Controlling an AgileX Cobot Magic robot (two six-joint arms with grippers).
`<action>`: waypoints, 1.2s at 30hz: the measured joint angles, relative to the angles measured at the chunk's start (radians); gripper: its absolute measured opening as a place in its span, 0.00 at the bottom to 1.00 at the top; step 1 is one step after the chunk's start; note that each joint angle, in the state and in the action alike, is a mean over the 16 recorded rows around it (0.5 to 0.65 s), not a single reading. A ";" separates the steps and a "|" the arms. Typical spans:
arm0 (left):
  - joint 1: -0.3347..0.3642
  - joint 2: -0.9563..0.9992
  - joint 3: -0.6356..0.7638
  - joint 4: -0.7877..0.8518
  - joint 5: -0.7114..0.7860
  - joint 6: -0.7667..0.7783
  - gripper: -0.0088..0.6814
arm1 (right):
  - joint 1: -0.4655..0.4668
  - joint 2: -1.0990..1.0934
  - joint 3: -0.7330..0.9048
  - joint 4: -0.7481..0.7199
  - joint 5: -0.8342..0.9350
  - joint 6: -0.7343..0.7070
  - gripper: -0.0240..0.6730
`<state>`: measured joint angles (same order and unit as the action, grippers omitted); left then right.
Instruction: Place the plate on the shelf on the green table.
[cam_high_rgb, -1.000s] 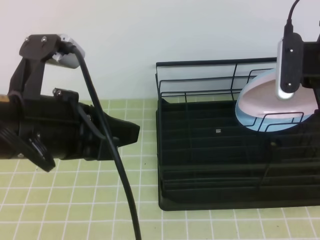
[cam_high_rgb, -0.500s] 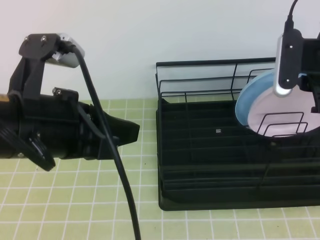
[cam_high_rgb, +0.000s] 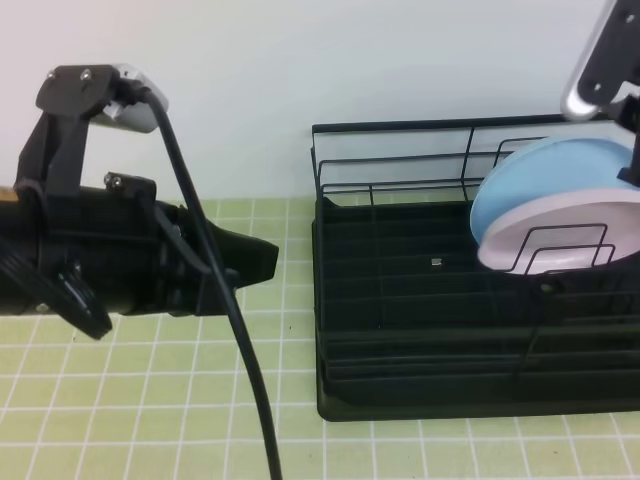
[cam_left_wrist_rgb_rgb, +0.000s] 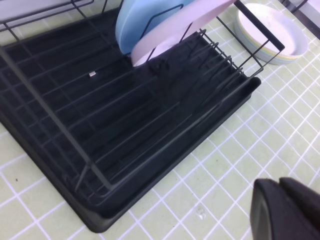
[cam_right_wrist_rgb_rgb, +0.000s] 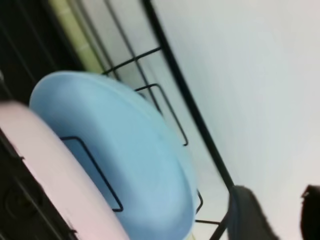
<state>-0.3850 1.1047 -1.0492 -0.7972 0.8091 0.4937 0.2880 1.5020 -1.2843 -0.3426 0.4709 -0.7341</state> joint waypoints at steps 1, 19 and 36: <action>0.000 0.000 0.000 0.000 -0.001 0.000 0.01 | 0.000 -0.006 0.000 0.002 0.009 0.010 0.28; 0.000 0.000 0.000 0.001 -0.037 -0.001 0.01 | 0.000 -0.028 -0.026 0.345 0.373 -0.324 0.03; 0.000 0.000 0.000 0.002 -0.043 -0.001 0.01 | -0.001 0.171 -0.033 0.091 0.228 -0.167 0.03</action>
<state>-0.3850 1.1050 -1.0494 -0.7949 0.7661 0.4931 0.2874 1.6726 -1.3171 -0.2518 0.6989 -0.9013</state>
